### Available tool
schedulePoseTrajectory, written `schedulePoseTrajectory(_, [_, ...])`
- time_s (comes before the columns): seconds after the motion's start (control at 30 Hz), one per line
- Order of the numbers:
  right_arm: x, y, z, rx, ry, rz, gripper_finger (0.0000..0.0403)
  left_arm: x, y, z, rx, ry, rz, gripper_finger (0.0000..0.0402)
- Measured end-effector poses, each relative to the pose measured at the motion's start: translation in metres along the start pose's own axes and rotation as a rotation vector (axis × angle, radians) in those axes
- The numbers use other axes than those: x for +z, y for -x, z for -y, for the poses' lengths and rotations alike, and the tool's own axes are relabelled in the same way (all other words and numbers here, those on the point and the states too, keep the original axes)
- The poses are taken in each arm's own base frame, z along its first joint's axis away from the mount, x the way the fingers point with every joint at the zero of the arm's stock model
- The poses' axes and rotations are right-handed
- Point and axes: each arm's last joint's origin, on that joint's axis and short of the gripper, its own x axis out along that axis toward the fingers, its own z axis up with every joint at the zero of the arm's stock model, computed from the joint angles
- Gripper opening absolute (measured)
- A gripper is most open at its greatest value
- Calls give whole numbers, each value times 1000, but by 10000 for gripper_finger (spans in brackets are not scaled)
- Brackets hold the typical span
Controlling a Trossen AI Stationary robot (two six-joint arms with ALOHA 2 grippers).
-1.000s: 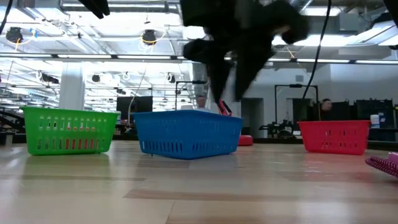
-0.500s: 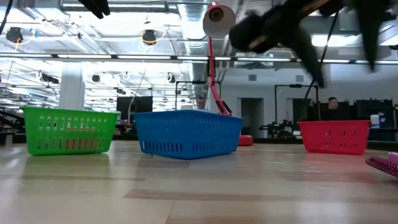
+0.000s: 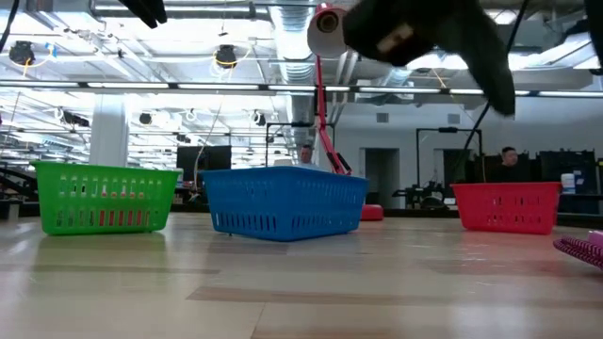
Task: Pick and place items into bin
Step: Put the pink charger cable into the blue basket
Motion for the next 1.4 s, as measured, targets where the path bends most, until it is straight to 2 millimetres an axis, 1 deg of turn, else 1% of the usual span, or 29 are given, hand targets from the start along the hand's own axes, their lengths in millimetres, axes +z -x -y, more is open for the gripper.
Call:
schedulePoseTrajectory(0.13, [-4, -14, -1, 4, -21, -3, 155, 0, 0, 0, 0, -1, 0, 224])
schedulePoseTrajectory(0.27, [-8, -26, -7, 8, 21, -8, 152, 0, 0, 0, 0, -1, 0, 224])
schedulePoseTrajectory(0.4, [-5, -30, -21, -17, 120, 13, 144, 0, 0, 0, 0, -1, 0, 224])
schedulePoseTrajectory(0.53, [-4, -31, -29, -29, 142, 19, 133, 0, 0, 0, 0, -1, 0, 224])
schedulePoseTrajectory(0.8, [-1, -33, -35, -38, 143, 54, 123, 0, 0, 0, 0, 1, 0, 224])
schedulePoseTrajectory(1.07, [-11, -52, -31, -7, 71, 45, 123, 0, 0, 0, -1, 13, 0, 224])
schedulePoseTrajectory(1.4, [-11, -51, -31, -6, 89, 35, 123, 0, 0, 0, -1, 17, 0, 224])
